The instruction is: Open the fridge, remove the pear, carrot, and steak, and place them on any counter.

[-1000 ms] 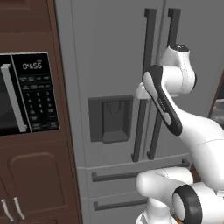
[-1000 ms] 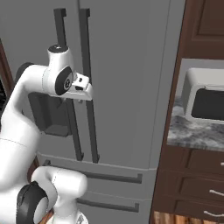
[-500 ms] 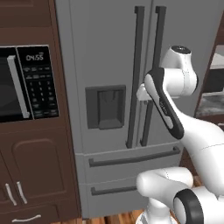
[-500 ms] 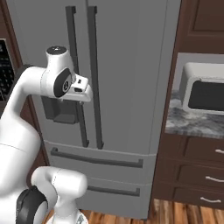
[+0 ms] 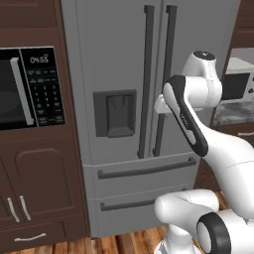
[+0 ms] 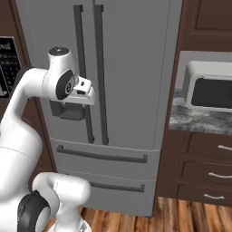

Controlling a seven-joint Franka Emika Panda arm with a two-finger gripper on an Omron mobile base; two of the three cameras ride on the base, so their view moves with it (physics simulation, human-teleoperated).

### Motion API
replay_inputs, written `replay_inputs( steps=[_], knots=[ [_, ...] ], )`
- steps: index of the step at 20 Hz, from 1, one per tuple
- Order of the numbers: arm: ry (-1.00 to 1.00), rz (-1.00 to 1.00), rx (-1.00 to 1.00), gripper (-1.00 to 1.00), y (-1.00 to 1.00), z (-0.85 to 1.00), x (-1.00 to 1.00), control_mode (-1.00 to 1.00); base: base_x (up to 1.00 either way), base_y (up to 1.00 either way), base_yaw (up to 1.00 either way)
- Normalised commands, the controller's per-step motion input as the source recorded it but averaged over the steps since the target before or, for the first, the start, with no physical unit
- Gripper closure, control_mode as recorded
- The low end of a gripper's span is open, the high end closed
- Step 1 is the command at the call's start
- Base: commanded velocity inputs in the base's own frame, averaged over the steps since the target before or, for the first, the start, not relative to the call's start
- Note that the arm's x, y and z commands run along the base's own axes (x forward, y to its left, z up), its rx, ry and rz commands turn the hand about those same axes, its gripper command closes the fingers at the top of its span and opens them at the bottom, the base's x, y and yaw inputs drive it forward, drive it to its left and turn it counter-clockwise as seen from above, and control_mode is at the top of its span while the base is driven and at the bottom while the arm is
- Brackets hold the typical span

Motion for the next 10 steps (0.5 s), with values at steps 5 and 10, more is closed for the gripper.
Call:
replay_inputs(
  steps=[5, 10],
  knots=[
    [-0.03, 0.0, 0.0, -1.0, 0.0, 0.0, -0.14, -1.0, 0.0, 0.0, 0.0],
    [-0.39, 0.0, 0.0, -1.0, -0.19, 0.12, -0.25, -1.0, 0.0, 0.0, 0.0]
  ],
)
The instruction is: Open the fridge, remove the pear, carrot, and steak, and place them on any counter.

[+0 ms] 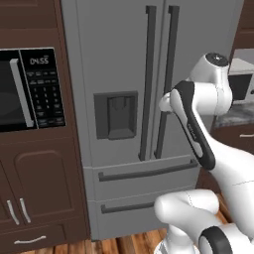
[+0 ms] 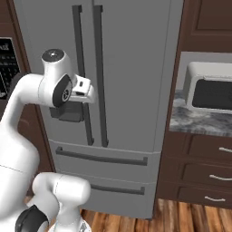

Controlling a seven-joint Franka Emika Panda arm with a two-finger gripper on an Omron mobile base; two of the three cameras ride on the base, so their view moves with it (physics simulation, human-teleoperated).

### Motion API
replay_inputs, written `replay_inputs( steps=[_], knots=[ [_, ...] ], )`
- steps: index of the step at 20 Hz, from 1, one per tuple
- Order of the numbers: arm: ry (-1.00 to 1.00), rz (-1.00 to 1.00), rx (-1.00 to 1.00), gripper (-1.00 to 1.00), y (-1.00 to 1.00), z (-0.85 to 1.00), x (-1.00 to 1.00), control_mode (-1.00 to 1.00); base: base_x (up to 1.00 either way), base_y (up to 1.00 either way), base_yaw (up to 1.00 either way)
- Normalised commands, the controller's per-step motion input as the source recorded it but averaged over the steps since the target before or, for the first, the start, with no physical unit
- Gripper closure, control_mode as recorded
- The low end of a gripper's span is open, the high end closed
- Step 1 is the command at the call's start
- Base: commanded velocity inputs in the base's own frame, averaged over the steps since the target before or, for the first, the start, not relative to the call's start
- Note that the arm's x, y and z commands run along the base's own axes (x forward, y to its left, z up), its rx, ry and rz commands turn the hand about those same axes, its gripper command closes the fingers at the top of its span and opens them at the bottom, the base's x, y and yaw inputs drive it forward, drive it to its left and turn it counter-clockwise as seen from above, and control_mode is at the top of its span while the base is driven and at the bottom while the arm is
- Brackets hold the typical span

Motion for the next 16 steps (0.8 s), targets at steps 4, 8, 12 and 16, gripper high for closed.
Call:
replay_inputs(
  steps=[4, 8, 12, 16],
  knots=[
    [-0.27, -0.01, 0.0, -1.0, -0.04, 0.12, -0.28, -1.0, 0.0, 0.0, 0.0],
    [-0.35, -0.05, 0.03, -1.0, -0.07, 0.31, -0.05, -1.0, 0.0, 0.0, 0.0],
    [-0.13, -0.08, 0.2, -1.0, -0.2, 0.72, -0.01, -1.0, 0.0, 0.0, 0.0],
    [-0.08, -0.06, 0.08, -1.0, -0.05, 0.57, -0.01, -1.0, 0.0, 0.0, 0.0]
  ],
)
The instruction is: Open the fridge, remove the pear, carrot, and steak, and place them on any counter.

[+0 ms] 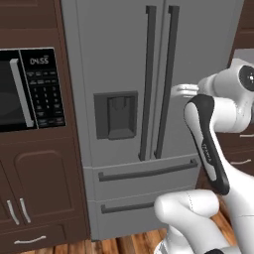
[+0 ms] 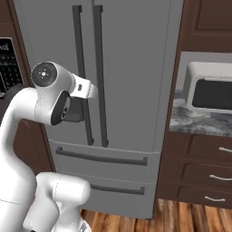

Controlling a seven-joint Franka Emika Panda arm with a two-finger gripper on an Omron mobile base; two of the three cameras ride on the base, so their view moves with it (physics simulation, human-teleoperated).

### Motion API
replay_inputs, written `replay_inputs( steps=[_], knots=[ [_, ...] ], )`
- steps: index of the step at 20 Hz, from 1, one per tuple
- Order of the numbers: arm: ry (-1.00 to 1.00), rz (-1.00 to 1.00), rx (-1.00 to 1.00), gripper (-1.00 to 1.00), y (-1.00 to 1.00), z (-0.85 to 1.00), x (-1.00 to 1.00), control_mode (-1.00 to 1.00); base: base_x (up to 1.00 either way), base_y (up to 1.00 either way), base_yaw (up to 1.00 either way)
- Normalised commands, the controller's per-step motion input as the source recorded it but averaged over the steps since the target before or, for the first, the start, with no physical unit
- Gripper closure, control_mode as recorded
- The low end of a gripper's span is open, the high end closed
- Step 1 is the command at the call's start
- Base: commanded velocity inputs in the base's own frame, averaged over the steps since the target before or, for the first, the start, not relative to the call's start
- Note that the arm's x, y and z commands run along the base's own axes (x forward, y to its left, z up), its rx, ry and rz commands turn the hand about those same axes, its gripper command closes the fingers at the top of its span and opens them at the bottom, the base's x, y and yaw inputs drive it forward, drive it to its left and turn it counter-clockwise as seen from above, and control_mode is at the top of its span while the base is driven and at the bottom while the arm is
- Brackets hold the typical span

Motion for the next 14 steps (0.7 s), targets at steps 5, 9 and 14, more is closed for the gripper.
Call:
replay_inputs(
  steps=[5, 9, 14],
  knots=[
    [-0.02, -0.02, 0.01, -1.0, 0.0, 0.23, 0.0, -1.0, 0.0, 0.0, 0.0],
    [-0.12, 0.0, 0.0, -1.0, 0.0, -0.01, 0.18, -1.0, 0.0, 0.0, 0.0],
    [-0.17, 0.0, 0.0, -1.0, -0.04, 0.01, 0.36, -1.0, 0.0, 0.0, 0.0]
  ],
)
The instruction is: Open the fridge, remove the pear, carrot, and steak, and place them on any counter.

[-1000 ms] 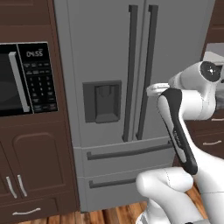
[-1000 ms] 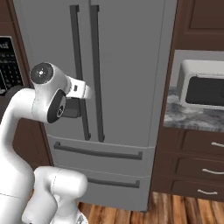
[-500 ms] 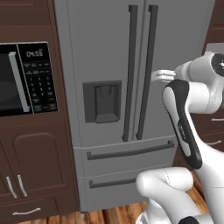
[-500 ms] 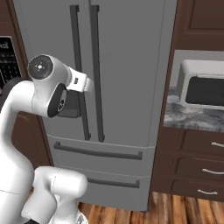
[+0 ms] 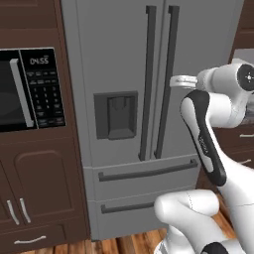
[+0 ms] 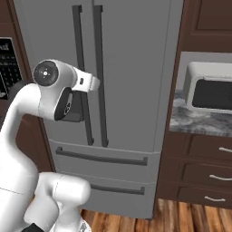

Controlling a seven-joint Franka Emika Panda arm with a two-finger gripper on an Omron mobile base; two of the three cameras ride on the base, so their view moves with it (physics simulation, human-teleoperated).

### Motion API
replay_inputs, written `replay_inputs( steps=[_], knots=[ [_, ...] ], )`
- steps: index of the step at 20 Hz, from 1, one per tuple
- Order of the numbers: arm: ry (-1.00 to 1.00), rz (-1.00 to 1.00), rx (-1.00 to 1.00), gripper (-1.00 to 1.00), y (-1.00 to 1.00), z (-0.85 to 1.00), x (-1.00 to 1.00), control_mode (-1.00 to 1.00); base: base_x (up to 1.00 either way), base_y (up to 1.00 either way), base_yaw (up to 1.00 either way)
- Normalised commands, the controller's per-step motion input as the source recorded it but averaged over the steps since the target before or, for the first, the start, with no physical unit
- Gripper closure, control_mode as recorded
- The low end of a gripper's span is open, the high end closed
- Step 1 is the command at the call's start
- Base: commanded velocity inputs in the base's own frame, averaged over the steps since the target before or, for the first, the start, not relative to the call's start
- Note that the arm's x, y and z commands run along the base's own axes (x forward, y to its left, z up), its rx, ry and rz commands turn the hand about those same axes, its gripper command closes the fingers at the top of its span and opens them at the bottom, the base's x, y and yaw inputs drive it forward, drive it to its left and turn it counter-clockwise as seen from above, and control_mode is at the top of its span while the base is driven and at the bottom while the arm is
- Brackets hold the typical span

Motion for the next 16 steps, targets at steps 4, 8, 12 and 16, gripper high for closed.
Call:
replay_inputs(
  steps=[4, 8, 12, 16],
  knots=[
    [0.0, 0.0, 0.0, -1.0, -0.09, 0.13, 0.5, -1.0, 0.0, 0.0, 0.0],
    [0.01, 0.0, 0.0, -1.0, -0.05, 0.0, 0.68, -1.0, 0.0, 0.0, 0.0],
    [0.05, 0.0, 0.01, -1.0, -0.05, 0.0, 0.82, -1.0, 0.0, 0.0, 0.0],
    [0.04, 0.0, 0.0, -1.0, -0.04, -0.06, 0.89, -1.0, 0.0, 0.0, 0.0]
  ],
)
